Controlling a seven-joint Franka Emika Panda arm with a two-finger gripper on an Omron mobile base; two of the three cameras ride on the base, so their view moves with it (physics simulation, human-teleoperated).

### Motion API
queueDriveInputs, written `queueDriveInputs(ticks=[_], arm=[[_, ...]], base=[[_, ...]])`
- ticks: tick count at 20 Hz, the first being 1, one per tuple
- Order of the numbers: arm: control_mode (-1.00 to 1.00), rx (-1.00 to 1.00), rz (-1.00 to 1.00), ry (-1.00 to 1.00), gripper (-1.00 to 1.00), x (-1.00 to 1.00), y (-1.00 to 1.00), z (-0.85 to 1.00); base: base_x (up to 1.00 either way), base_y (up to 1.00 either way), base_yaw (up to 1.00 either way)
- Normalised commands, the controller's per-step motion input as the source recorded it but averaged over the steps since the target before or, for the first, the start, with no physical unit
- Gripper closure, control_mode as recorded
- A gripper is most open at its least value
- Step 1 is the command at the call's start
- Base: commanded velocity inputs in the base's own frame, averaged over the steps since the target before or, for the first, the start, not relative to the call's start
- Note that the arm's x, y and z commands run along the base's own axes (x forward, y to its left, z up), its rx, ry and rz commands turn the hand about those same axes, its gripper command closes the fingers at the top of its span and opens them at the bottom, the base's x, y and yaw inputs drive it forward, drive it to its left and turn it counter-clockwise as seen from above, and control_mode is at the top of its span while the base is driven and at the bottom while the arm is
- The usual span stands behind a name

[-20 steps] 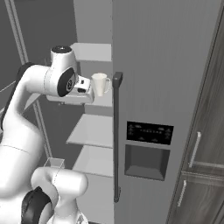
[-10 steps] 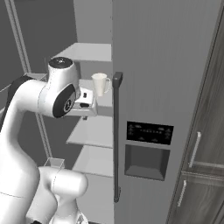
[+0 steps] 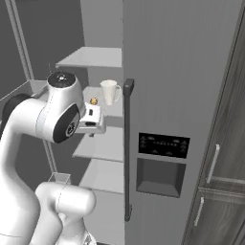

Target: Place the ketchup and condiment bottle from the counter to the top shelf of the fridge. If the existing items in the fridge are on the top shelf, move them to other shelves.

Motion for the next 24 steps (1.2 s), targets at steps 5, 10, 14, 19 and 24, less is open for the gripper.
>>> queueDriveInputs(ticks=[5, 10, 14, 19, 24], arm=[[1.0, 0.0, 0.0, 0.0, -1.0, 0.0, 0.0, 0.0], [1.0, 0.0, 0.0, 0.0, -1.0, 0.0, 0.0, 0.0], [1.0, 0.0, 0.0, 0.0, -1.0, 0.0, 0.0, 0.0], [1.0, 0.0, 0.0, 0.0, -1.0, 0.0, 0.0, 0.0], [1.0, 0.0, 0.0, 0.0, -1.0, 0.0, 0.0, 0.0]], base=[[-0.85, -0.27, 0.09], [-1.0, -0.04, 0.34], [-0.94, 0.05, 0.76], [-0.22, 0.78, 0.67], [0.46, 1.0, 0.29]])
